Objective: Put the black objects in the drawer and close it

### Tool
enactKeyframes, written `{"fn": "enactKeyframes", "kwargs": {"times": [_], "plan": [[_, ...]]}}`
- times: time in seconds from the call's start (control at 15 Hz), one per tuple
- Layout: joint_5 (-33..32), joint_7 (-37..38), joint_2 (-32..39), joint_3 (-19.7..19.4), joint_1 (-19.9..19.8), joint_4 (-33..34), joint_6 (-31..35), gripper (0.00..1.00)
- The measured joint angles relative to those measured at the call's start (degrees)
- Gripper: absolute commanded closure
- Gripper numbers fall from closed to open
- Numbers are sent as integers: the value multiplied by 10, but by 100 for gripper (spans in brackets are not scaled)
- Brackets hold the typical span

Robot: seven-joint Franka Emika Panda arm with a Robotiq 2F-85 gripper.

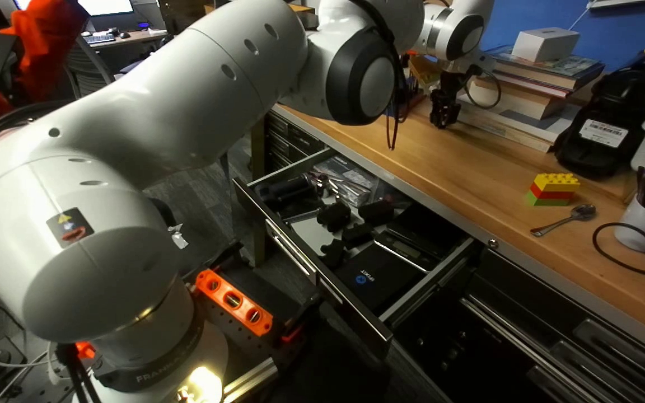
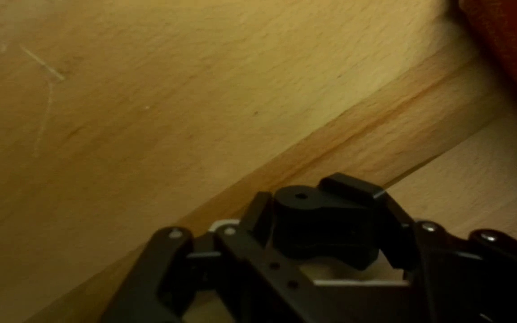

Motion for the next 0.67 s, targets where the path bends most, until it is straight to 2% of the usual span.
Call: {"fn": "enactKeyframes", "kwargs": {"times": [0.13, 0.2, 0.27, 0.67], "plan": [[-6, 1, 2, -2, 0, 5, -7, 85], [-6, 1, 2, -2, 0, 7, -8, 88], [-6, 1, 2, -2, 0, 9, -9, 83], [-7, 0, 3, -4, -1, 11, -15, 83]]}}
